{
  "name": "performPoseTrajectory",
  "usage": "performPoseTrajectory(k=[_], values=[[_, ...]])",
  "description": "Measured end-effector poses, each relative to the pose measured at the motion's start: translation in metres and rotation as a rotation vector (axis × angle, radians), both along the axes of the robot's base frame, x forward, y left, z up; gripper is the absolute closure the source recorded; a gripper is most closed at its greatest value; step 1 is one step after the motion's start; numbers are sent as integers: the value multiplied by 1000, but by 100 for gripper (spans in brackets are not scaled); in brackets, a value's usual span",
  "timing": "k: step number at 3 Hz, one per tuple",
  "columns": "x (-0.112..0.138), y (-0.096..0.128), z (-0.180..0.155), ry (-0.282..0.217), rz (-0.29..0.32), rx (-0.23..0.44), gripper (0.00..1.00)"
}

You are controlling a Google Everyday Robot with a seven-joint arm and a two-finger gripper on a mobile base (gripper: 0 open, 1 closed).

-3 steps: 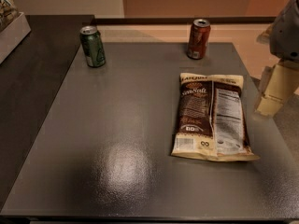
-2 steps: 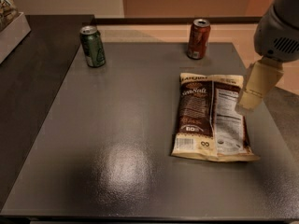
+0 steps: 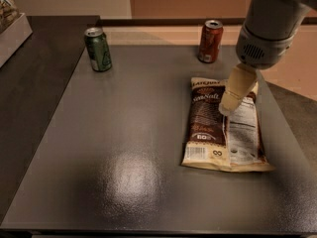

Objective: Pick brown chip bag

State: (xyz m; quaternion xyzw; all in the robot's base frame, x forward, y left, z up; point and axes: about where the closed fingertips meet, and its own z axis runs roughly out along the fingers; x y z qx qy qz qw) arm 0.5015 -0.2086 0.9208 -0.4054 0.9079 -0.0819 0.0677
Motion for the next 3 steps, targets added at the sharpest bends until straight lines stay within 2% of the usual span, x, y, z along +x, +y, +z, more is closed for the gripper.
performPoseTrajectory(k=[1, 3], values=[[10, -5, -13, -4, -182, 12, 0], [14, -6, -34, -30, -548, 143, 0]])
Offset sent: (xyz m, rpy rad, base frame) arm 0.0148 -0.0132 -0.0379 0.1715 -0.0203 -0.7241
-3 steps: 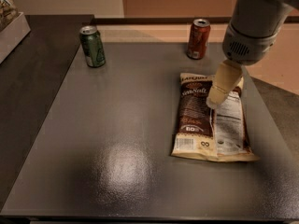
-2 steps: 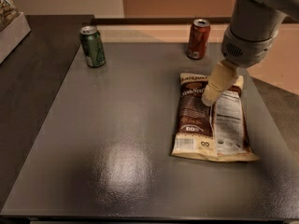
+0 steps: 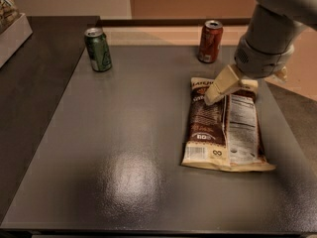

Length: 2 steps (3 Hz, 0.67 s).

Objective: Pick brown chip bag

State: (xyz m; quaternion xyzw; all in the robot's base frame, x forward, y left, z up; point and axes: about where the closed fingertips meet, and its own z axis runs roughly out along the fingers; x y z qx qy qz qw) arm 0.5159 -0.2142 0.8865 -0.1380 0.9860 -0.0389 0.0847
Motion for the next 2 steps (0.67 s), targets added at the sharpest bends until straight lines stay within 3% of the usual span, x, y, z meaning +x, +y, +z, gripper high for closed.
performPoseTrajectory(k=[1, 2], values=[[2, 5, -12, -10, -149, 69, 0], [4, 11, -26, -2, -222, 124, 0]])
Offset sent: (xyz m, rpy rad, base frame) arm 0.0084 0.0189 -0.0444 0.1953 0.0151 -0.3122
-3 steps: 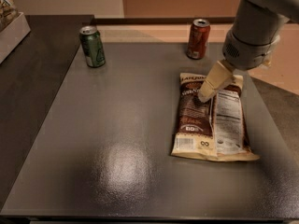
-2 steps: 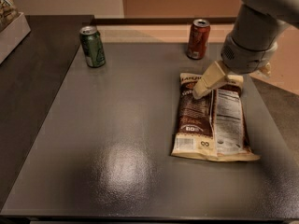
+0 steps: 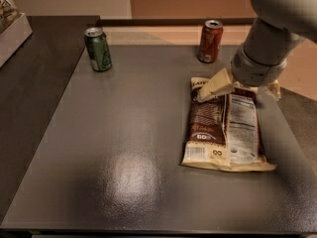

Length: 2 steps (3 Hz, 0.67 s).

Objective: Pick brown chip bag

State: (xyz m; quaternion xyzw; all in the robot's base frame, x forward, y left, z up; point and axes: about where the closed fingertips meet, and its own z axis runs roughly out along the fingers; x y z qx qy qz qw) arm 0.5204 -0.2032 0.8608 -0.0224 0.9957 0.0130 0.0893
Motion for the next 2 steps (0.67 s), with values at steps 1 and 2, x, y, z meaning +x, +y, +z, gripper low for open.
performPoseTrajectory(k=[1, 2], values=[[3, 7, -14, 14, -35, 42, 0], [6, 13, -24, 28, -44, 69, 17]])
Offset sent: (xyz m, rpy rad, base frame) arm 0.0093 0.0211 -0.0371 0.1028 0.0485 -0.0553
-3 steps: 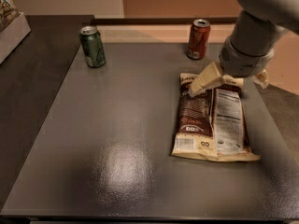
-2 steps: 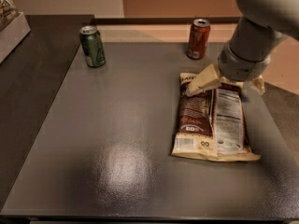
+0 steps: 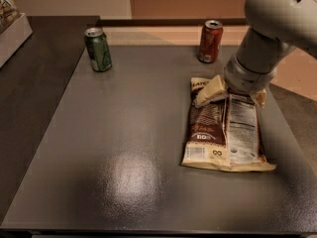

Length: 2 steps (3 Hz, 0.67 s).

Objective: Pick brown chip bag

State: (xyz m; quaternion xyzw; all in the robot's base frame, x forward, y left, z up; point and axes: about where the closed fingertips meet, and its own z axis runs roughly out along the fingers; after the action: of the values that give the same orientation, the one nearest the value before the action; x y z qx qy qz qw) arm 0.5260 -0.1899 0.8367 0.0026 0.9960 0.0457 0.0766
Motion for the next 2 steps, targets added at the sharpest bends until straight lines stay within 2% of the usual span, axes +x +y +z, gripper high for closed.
performPoseTrajectory(k=[1, 2], values=[[2, 5, -1, 0, 10, 15, 41], [5, 13, 9, -27, 38, 16, 64]])
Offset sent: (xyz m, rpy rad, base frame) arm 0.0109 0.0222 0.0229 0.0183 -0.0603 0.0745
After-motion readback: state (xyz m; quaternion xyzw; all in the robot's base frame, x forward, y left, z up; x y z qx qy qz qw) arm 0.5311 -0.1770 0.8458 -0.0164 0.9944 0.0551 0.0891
